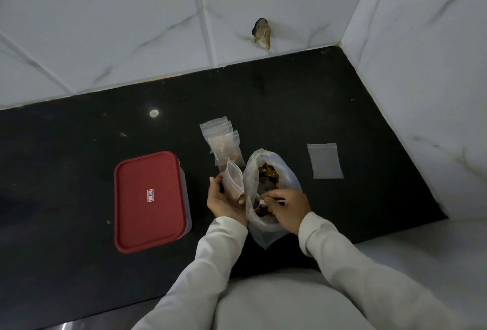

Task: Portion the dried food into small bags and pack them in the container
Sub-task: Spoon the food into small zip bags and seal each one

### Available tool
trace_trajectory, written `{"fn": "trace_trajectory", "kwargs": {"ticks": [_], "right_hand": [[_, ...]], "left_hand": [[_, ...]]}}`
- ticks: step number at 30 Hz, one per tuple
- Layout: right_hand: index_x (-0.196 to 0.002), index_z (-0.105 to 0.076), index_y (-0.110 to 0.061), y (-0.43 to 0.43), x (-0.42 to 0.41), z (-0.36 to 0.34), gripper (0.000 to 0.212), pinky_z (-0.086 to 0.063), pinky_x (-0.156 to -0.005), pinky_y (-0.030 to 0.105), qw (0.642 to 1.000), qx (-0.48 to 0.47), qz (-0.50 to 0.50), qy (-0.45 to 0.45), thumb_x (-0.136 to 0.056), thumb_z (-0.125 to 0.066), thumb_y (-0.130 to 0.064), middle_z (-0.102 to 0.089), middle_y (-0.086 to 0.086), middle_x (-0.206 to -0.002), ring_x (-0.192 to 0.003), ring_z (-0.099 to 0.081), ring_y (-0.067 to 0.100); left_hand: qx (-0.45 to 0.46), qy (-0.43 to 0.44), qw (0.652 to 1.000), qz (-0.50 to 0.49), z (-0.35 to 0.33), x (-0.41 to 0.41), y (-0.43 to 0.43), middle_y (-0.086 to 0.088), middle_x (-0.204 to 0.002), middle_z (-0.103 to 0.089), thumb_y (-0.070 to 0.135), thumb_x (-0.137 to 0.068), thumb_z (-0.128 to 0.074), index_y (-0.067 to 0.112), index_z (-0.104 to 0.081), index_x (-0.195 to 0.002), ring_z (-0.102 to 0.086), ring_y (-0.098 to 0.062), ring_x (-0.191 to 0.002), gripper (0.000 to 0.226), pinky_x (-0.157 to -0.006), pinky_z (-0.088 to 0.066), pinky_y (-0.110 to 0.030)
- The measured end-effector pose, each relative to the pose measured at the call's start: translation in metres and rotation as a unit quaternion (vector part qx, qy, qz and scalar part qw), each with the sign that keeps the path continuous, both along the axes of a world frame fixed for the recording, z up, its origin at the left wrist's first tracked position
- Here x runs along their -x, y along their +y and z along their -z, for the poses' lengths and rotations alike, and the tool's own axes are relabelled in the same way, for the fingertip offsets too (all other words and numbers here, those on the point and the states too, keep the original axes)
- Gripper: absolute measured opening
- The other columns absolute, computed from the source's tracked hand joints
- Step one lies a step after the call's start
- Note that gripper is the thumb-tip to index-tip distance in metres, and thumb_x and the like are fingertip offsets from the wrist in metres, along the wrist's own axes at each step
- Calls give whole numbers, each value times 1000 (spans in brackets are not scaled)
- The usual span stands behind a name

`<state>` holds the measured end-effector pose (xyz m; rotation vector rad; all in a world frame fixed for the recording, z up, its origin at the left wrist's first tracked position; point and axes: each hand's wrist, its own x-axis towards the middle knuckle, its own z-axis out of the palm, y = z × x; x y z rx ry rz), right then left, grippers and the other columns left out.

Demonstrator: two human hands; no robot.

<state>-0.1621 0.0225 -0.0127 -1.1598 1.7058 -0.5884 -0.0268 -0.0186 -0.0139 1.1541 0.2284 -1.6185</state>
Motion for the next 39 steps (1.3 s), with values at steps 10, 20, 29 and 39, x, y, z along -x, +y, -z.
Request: {"fn": "trace_trajectory", "kwargs": {"ticks": [10, 20, 29, 39], "right_hand": [[-96, -76, -22, -11, 18, -29, 15, -48, -71, 13, 991, -76, 64, -86, -91, -64, -15, -73, 0, -79, -68, -64, 4], [-93, -75, -26, 3, 39, -57, 17, -49, -63, 13, 982, -29, 139, -127, -91, -64, -14, -73, -3, -83, -81, -66, 9], [-92, -73, -31, -8, 30, -103, 20, -55, -75, 23, 973, 86, 146, -160, -90, -64, -14, -73, -2, -87, -85, -67, 11], [-100, -73, -28, -18, 15, -110, 16, -53, -74, 11, 983, 174, 46, -29, -90, -65, -19, -73, -16, -90, -88, -66, -3]], "left_hand": [[29, -29, 999, 22, 0, -9, -11, -2, -73, -64, 48, -98, -45, 20, -67, -85, -48, -16, -53, 38, -43, -34, -21], [126, -19, 989, 79, -22, -13, -17, -3, -77, -64, 41, -97, -49, 19, -65, -85, -52, -15, -52, 30, -37, -38, -20], [162, -38, 977, 133, -32, -7, -15, -5, -95, -65, 34, -88, -57, 17, -62, -101, -63, -15, -66, 22, -41, -46, -21], [153, -42, 976, 152, -36, -10, -13, -3, -94, -67, 33, -97, -52, 18, -62, -93, -66, -15, -69, 18, -39, -43, -19]]}}
